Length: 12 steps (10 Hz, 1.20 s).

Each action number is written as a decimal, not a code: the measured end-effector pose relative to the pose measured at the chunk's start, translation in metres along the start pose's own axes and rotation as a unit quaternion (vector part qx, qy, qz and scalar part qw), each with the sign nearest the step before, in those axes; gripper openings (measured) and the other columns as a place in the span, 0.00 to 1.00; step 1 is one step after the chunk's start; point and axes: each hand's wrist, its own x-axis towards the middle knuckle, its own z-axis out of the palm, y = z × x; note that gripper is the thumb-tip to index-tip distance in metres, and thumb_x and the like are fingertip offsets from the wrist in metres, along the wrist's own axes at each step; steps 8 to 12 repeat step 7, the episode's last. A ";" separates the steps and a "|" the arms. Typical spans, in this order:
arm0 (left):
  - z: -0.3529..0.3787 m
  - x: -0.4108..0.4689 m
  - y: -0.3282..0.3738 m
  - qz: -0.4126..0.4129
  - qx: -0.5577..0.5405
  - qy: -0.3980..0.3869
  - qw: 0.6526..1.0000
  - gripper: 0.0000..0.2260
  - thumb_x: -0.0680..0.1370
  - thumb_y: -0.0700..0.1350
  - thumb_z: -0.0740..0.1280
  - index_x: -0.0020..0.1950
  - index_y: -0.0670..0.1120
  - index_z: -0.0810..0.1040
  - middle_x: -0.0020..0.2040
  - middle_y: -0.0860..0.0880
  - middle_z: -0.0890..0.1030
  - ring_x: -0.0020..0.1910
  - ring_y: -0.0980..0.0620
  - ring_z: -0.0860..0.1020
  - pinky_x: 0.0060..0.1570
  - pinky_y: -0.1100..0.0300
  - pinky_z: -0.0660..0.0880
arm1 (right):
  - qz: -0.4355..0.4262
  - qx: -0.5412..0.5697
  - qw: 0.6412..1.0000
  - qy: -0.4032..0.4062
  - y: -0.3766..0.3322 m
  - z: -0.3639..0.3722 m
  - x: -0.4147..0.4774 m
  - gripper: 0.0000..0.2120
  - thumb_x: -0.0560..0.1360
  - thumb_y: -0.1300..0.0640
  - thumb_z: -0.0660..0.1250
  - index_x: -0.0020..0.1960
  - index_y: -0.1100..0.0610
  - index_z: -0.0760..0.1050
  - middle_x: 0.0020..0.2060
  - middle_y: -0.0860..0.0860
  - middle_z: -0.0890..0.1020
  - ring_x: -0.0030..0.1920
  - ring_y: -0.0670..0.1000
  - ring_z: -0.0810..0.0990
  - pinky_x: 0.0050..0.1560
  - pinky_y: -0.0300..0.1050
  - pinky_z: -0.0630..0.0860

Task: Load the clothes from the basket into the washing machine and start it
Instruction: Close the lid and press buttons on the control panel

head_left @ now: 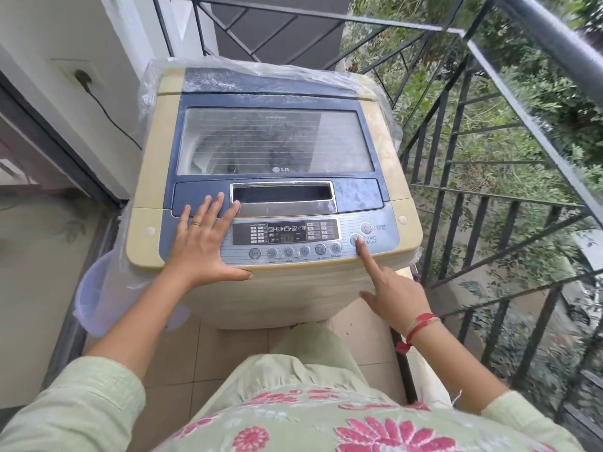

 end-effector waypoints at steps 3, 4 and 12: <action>-0.001 -0.001 0.001 -0.001 0.003 -0.006 1.000 0.57 0.54 0.78 0.60 0.77 0.57 0.43 0.78 0.50 0.43 0.76 0.51 0.41 0.73 0.47 0.36 | -0.065 0.189 0.972 0.124 -0.004 0.027 -0.023 0.43 0.75 0.54 0.65 0.74 0.39 0.35 0.35 0.41 0.73 0.25 0.41 0.68 0.25 0.35 0.64; -0.002 -0.001 0.001 0.001 0.000 -0.006 1.000 0.56 0.55 0.78 0.59 0.76 0.57 0.43 0.78 0.50 0.43 0.76 0.51 0.42 0.73 0.46 0.37 | -0.128 0.216 0.956 0.154 -0.011 0.026 -0.019 0.28 0.76 0.54 0.63 0.73 0.45 0.57 0.36 0.39 0.72 0.28 0.40 0.69 0.31 0.37 0.71; -0.001 -0.011 0.004 -0.010 -0.030 0.001 1.000 0.56 0.55 0.81 0.56 0.77 0.57 0.46 0.77 0.53 0.45 0.77 0.52 0.43 0.74 0.48 0.38 | -0.185 0.254 0.919 0.238 -0.041 0.007 -0.014 0.09 0.76 0.54 0.61 0.53 0.49 0.77 0.36 0.38 0.72 0.33 0.38 0.70 0.35 0.42 0.76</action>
